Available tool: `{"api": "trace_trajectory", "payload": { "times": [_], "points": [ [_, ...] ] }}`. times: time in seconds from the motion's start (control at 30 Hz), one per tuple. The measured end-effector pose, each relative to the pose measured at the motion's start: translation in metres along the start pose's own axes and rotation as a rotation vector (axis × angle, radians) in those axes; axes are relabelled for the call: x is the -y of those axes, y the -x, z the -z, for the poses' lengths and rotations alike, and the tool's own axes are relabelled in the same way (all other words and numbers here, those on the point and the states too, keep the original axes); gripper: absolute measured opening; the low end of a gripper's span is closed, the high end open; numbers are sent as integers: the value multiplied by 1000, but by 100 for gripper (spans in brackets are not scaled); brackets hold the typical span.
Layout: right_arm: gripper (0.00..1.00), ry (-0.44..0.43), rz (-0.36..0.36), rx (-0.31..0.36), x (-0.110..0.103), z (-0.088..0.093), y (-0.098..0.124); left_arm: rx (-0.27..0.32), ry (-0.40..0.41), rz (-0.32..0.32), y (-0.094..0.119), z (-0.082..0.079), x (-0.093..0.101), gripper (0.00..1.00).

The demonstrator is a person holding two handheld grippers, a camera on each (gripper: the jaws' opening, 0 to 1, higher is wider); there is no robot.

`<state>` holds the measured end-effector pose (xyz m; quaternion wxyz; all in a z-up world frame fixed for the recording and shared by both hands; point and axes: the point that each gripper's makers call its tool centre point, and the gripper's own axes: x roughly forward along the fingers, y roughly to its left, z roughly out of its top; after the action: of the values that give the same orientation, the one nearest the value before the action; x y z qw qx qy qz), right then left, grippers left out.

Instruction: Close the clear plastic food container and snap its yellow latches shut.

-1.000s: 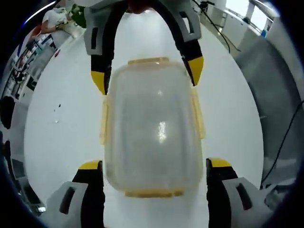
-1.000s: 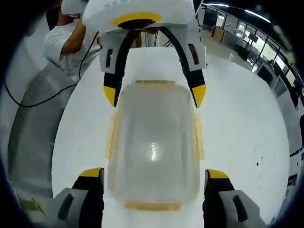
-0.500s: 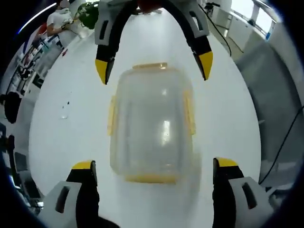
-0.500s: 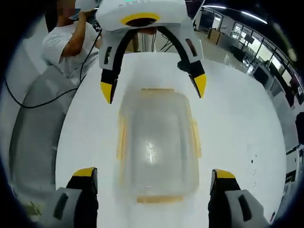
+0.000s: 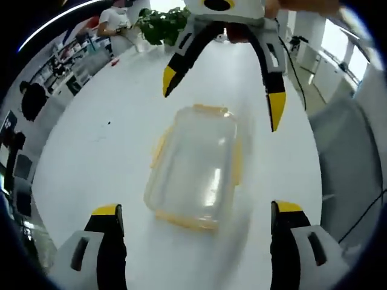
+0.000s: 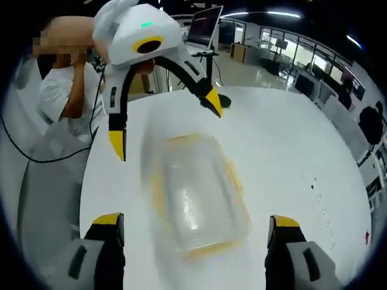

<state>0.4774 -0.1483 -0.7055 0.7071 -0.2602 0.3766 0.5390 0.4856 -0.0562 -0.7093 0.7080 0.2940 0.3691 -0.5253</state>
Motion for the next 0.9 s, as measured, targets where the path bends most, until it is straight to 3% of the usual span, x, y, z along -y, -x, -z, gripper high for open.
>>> {"api": "trace_trajectory", "payload": {
  "times": [0.3, 0.43, 0.5, 0.8, 0.9],
  "points": [
    [99, -104, 62, 106, -4, -8, 9, 66, 48, -42, 16, 4, 4, 99],
    [99, -145, 73, 144, -7, -13, 14, 122, 114, -63, 25, 2, 5, 99],
    [99, -167, 86, 163, -8, -13, 16, 113, 109, -79, 28, 6, 5, 99],
    [99, -226, 121, 231, -20, -12, 30, 241, 233, -129, 48, 3, 8, 99],
    [99, -257, 134, 273, -24, -14, 37, 259, 249, -138, 56, 5, 11, 99]
  ]
}}
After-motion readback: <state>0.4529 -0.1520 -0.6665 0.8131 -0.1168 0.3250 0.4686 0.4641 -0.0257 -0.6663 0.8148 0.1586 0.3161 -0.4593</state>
